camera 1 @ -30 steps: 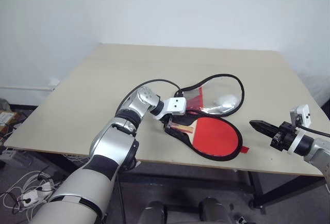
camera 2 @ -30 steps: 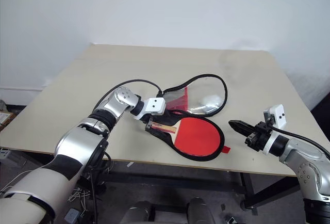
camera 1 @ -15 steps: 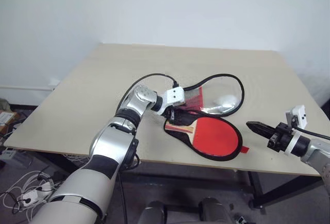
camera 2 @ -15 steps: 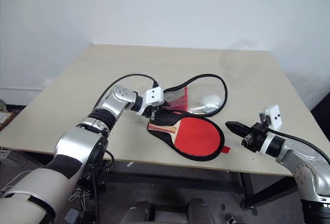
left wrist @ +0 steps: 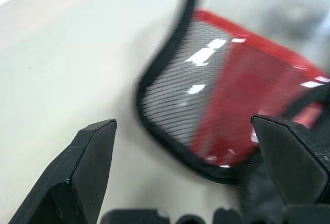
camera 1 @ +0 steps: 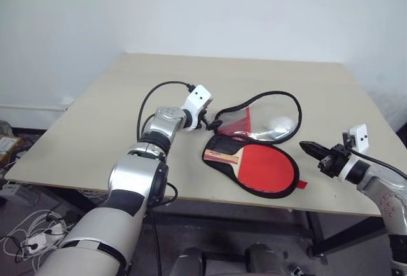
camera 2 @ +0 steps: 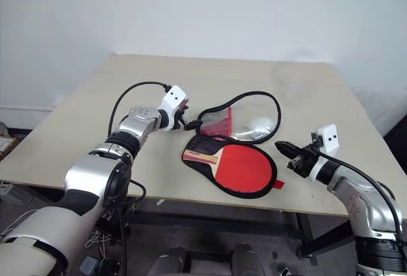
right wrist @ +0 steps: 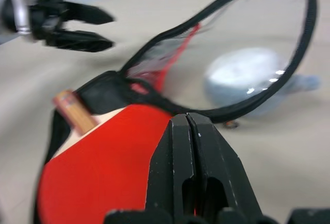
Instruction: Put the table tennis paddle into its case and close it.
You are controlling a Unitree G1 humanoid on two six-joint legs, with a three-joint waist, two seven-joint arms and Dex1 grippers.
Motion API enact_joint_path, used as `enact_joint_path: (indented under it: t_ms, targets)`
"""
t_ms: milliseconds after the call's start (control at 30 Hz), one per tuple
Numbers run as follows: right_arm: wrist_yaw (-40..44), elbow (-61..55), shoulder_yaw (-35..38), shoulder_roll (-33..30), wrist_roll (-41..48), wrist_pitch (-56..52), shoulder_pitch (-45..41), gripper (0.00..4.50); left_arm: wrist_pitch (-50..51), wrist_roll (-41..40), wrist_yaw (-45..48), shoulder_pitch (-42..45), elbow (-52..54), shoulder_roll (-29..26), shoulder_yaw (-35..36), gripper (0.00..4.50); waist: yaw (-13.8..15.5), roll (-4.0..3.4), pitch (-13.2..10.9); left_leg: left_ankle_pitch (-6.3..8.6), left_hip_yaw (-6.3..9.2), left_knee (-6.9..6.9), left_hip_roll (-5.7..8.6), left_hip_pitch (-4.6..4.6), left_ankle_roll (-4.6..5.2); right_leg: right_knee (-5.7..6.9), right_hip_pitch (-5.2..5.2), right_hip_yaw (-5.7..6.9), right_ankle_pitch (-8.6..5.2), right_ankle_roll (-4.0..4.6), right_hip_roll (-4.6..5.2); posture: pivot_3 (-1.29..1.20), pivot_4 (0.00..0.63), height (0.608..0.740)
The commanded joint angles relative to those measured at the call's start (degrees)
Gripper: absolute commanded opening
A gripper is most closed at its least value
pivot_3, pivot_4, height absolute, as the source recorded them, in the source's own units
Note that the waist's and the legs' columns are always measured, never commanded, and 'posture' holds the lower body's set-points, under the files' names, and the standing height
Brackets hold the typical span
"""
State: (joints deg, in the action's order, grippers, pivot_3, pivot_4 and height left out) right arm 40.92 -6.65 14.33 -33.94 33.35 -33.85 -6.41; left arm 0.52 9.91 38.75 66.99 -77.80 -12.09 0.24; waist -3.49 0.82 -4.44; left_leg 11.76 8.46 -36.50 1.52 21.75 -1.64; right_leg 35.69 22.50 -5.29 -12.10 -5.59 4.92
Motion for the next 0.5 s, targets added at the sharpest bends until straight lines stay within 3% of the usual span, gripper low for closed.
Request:
enact_joint_path:
  t_ms: [33,267,500]
  targets:
    - [-2.54,2.01,-0.60,1.18,-3.09,3.34,-3.11,0.00,3.47,-2.51,-3.14,2.20,0.54,-0.38,2.85,4.45,0.24,0.01,0.00,0.00,-0.01,0.01,0.00,0.00,0.00,0.00,0.00,0.00,0.00,-0.01,0.00,0.00,0.000,0.740]
    - [-4.84,5.86,-1.16,4.46,-5.10,5.84,-6.20,0.00,5.66,-5.03,-5.31,2.81,0.92,-0.55,6.38,4.45,0.69,0.00,0.01,0.00,-0.02,0.04,0.01,0.00,0.00,-0.01,0.01,0.00,0.01,-0.02,0.00,0.00,0.000,0.740]
    - [-5.96,9.61,-2.35,5.95,-6.88,6.64,-9.85,1.84,6.94,-6.24,-4.05,2.56,1.20,-1.02,7.42,4.50,0.63,0.00,0.01,-0.01,-0.02,0.04,0.02,-0.02,0.00,0.00,0.00,0.00,0.02,-0.02,0.00,0.00,0.000,0.740]
